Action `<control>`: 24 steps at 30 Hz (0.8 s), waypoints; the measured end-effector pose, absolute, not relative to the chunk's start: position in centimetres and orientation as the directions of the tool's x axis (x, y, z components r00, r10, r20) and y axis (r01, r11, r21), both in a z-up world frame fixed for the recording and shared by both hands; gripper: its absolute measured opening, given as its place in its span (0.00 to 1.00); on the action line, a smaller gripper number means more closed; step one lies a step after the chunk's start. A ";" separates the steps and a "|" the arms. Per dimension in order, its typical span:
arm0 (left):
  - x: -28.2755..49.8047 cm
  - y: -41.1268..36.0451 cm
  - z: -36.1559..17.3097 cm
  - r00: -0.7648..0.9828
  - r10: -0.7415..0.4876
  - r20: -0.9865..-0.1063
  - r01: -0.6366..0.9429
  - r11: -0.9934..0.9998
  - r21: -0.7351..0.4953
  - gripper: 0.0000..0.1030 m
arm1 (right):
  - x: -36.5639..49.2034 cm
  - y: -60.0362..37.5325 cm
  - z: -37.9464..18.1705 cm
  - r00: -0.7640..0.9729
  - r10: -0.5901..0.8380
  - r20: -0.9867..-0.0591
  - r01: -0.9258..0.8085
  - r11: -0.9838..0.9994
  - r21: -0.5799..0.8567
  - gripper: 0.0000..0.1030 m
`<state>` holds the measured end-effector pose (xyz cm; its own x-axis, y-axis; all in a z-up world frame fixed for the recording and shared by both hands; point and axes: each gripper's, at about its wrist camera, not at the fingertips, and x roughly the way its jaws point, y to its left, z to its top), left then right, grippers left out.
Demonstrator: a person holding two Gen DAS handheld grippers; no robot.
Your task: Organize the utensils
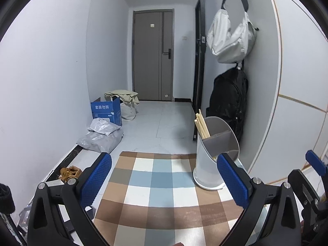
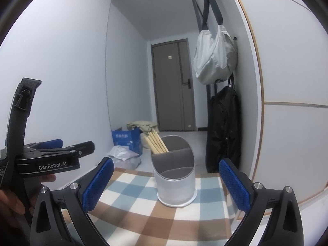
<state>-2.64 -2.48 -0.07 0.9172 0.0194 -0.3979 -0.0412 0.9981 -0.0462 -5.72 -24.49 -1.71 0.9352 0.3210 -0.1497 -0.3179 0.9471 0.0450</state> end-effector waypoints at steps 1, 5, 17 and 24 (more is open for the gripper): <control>-2.7 -2.5 -0.1 0.917 0.021 -0.398 -0.041 0.998 -0.044 0.97 | -5.8 -24.5 -1.7 0.935 0.321 -0.150 -0.319 0.947 0.041 1.00; -2.8 -2.7 -0.2 0.915 0.009 -0.404 -0.031 0.998 -0.047 0.97 | -5.9 -24.6 -1.6 0.937 0.318 -0.146 -0.316 0.948 0.039 1.00; -3.0 -2.8 -0.1 0.924 0.029 -0.381 -0.048 0.998 -0.039 0.97 | -6.1 -24.9 -1.5 0.942 0.301 -0.147 -0.297 0.954 0.051 1.00; -3.1 -3.0 -0.3 0.923 0.027 -0.383 -0.042 0.999 -0.031 0.97 | -6.2 -24.9 -1.5 0.942 0.301 -0.146 -0.297 0.954 0.050 1.00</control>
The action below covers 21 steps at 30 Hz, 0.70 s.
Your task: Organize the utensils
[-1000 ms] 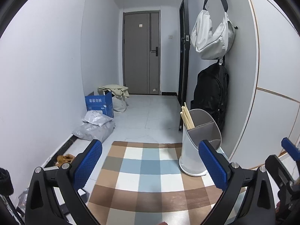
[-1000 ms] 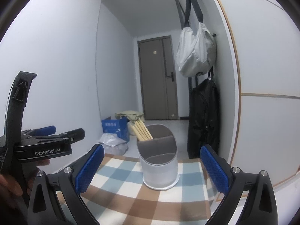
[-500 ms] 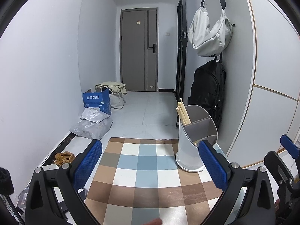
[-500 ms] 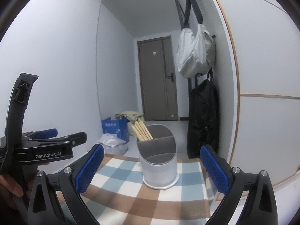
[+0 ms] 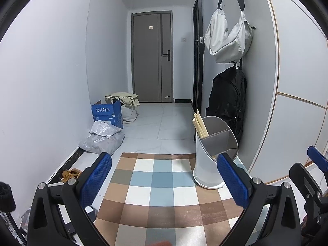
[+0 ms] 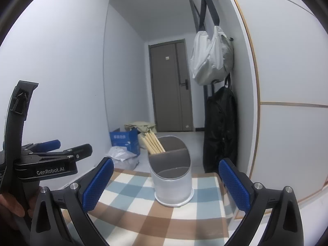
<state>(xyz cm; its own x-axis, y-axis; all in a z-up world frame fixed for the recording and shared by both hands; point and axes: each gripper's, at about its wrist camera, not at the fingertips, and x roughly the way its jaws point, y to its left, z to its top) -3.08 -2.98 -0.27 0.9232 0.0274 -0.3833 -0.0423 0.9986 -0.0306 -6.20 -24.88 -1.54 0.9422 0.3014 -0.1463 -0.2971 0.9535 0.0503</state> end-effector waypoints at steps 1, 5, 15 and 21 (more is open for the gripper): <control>-3.1 -3.0 -0.3 0.924 0.028 -0.382 -0.043 0.999 -0.030 0.97 | -6.2 -24.9 -1.5 0.942 0.301 -0.147 -0.297 0.954 0.049 1.00; -3.1 -3.1 -0.2 0.926 0.042 -0.375 -0.052 0.998 -0.018 0.97 | -6.2 -24.9 -1.6 0.941 0.303 -0.153 -0.298 0.953 0.054 1.00; -3.1 -3.0 -0.2 0.927 0.038 -0.374 -0.051 0.998 -0.025 0.97 | -6.1 -24.9 -1.5 0.940 0.303 -0.155 -0.298 0.953 0.050 1.00; -3.2 -3.0 -0.2 0.927 0.042 -0.373 -0.056 0.998 -0.026 0.97 | -6.1 -24.9 -1.5 0.940 0.302 -0.157 -0.298 0.953 0.049 1.00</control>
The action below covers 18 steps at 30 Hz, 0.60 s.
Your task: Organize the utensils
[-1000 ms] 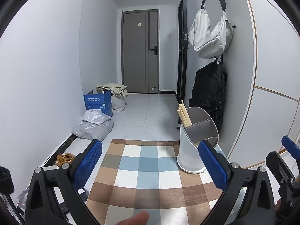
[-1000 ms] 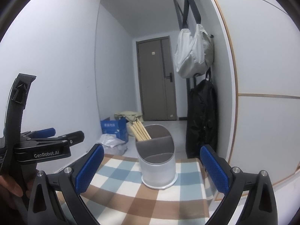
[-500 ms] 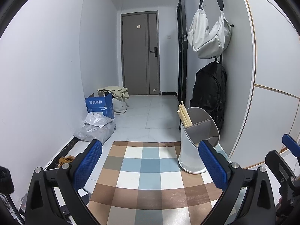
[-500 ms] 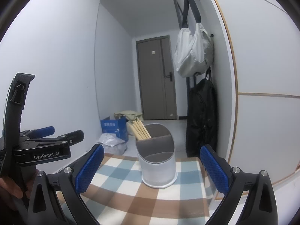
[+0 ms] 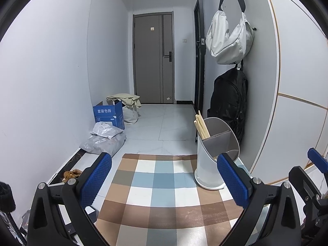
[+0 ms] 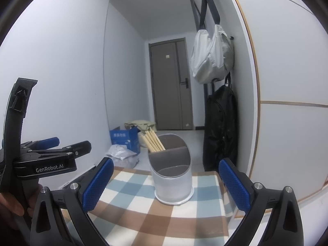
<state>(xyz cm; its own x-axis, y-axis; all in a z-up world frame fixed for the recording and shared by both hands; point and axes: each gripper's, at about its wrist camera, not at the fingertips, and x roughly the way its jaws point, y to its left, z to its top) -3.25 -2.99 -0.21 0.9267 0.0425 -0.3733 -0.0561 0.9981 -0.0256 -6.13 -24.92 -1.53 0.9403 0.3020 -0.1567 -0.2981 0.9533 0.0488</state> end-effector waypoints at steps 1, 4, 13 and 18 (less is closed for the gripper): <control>-3.3 -3.0 -0.2 0.927 0.042 -0.372 -0.055 0.998 -0.026 0.97 | -6.1 -24.9 -1.5 0.940 0.302 -0.157 -0.298 0.953 0.049 1.00; -3.4 -3.1 -0.2 0.928 0.042 -0.370 -0.055 0.998 -0.024 0.97 | -6.1 -24.9 -1.5 0.940 0.302 -0.157 -0.298 0.953 0.048 1.00; -3.4 -3.1 -0.1 0.927 0.042 -0.373 -0.055 0.998 -0.024 0.97 | -6.1 -24.9 -1.6 0.940 0.302 -0.158 -0.298 0.953 0.048 1.00; -3.4 -3.1 -0.1 0.927 0.043 -0.374 -0.055 0.998 -0.023 0.97 | -6.1 -25.0 -1.7 0.940 0.303 -0.160 -0.298 0.953 0.052 1.00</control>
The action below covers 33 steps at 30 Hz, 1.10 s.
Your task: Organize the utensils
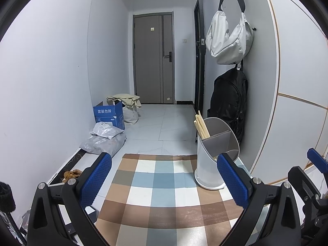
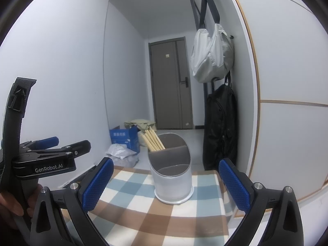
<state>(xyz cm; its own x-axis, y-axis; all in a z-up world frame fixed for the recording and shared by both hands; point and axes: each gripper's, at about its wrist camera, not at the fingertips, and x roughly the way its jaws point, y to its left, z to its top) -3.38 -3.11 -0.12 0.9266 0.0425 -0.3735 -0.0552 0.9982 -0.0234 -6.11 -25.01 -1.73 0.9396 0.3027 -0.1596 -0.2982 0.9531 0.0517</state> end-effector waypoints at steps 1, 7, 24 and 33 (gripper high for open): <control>-3.4 -3.1 -0.1 0.926 0.041 -0.374 -0.054 0.998 -0.024 0.97 | -6.1 -25.0 -1.8 0.940 0.303 -0.159 -0.299 0.953 0.051 1.00; -3.2 -3.1 -0.1 0.925 0.044 -0.377 -0.057 0.998 -0.023 0.97 | -6.0 -25.0 -1.9 0.939 0.302 -0.164 -0.298 0.953 0.051 1.00; -3.2 -3.1 -0.2 0.925 0.054 -0.376 -0.066 0.998 -0.020 0.97 | -5.9 -25.0 -2.0 0.937 0.303 -0.177 -0.298 0.953 0.053 1.00; -3.1 -3.4 -0.3 0.924 0.049 -0.378 -0.060 0.998 -0.017 0.97 | -5.5 -24.9 -2.1 0.934 0.305 -0.185 -0.300 0.952 0.056 1.00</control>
<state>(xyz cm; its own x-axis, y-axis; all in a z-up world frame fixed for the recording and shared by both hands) -3.15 -3.42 -0.27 0.9243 0.0492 -0.3784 -0.0601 0.9980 -0.0172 -5.50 -24.86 -2.10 0.9343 0.3051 -0.1845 -0.2998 0.9523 0.0565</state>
